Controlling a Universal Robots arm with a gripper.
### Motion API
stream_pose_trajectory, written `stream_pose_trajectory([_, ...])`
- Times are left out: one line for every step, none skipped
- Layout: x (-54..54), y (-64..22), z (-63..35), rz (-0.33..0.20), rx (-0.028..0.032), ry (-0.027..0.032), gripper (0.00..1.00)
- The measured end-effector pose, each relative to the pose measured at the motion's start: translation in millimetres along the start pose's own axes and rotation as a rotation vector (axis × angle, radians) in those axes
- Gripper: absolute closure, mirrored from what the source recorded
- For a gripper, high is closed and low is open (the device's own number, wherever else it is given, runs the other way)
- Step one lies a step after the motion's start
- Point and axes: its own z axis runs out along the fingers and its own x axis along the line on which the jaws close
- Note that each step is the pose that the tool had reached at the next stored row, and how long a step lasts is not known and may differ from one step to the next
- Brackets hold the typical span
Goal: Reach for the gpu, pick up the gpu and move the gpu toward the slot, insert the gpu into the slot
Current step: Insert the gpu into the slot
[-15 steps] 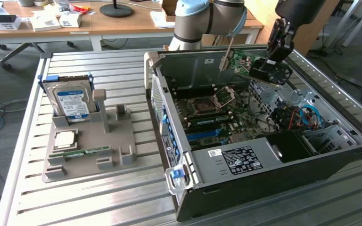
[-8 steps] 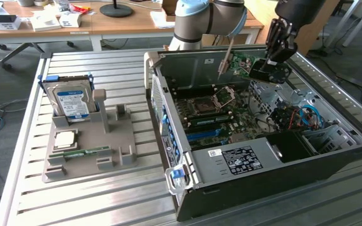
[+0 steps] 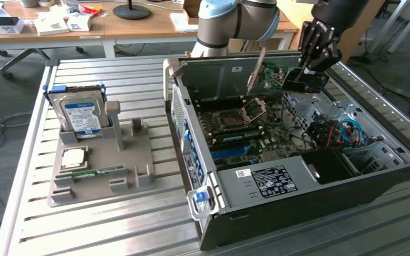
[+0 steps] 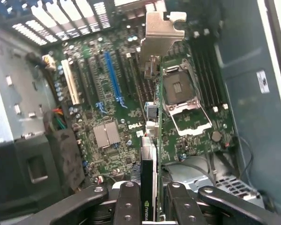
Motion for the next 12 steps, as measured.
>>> stream_pose_trajectory([0.0, 0.0, 0.1, -0.018, -0.0003, 0.0007, 0.74])
stream_pose_trajectory([0.0, 0.0, 0.2, -0.036, -0.0007, 0.0014, 0.74])
stream_pose_trajectory([0.0, 0.0, 0.2, -0.054, -0.001, 0.0021, 0.74])
stream_pose_trajectory([0.0, 0.0, 0.3, -0.072, -0.0014, 0.0027, 0.74])
stream_pose_trajectory([0.0, 0.0, 0.4, -0.088, -0.0017, 0.0034, 0.74])
stream_pose_trajectory([0.0, 0.0, 0.4, -0.102, -0.002, 0.004, 0.74])
stream_pose_trajectory([0.0, 0.0, 0.5, -0.114, -0.0022, 0.0044, 0.74])
stream_pose_trajectory([0.0, 0.0, 0.5, -0.121, -0.0023, 0.0046, 0.74])
stream_pose_trajectory([0.0, 0.0, 0.6, -0.124, -0.0024, 0.0047, 0.74])
stream_pose_trajectory([0.0, 0.0, 0.6, -0.124, -0.0024, 0.0047, 0.74])
stream_pose_trajectory([0.0, 0.0, 0.6, -0.124, -0.0024, 0.0048, 0.74])
stream_pose_trajectory([0.0, 0.0, 0.6, -0.124, -0.0024, 0.0047, 0.74])
